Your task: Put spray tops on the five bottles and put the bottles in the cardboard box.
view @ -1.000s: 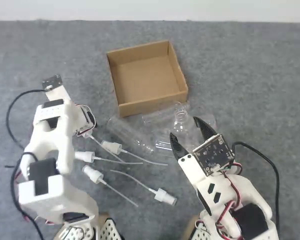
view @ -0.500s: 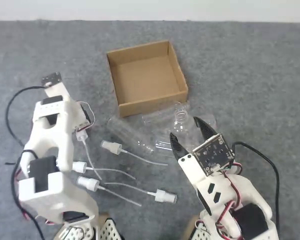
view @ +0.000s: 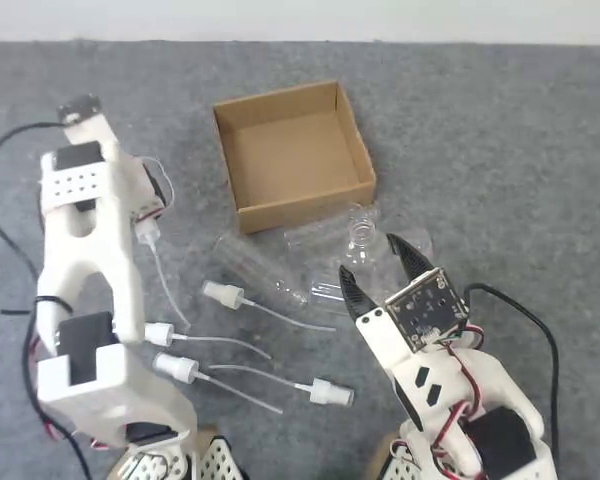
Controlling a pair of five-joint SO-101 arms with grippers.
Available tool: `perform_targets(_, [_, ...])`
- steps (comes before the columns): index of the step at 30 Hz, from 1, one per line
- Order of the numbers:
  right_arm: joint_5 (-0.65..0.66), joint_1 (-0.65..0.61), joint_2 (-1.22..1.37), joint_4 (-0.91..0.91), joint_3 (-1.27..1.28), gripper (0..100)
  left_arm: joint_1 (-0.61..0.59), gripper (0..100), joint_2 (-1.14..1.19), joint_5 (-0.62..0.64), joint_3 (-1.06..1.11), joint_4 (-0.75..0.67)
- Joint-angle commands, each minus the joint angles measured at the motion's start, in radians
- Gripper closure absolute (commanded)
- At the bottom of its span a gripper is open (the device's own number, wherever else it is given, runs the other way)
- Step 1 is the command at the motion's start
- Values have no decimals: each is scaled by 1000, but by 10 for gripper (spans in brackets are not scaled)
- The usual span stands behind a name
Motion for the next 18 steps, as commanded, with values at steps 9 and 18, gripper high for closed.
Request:
perform_targets(9, [0, 8, -12, -122, 87, 928, 5, 991, -25, 66, -424, 190])
perform_targets(18, [0, 8, -12, -156, 118, 928, 66, 990, -206, 66, -507, 221])
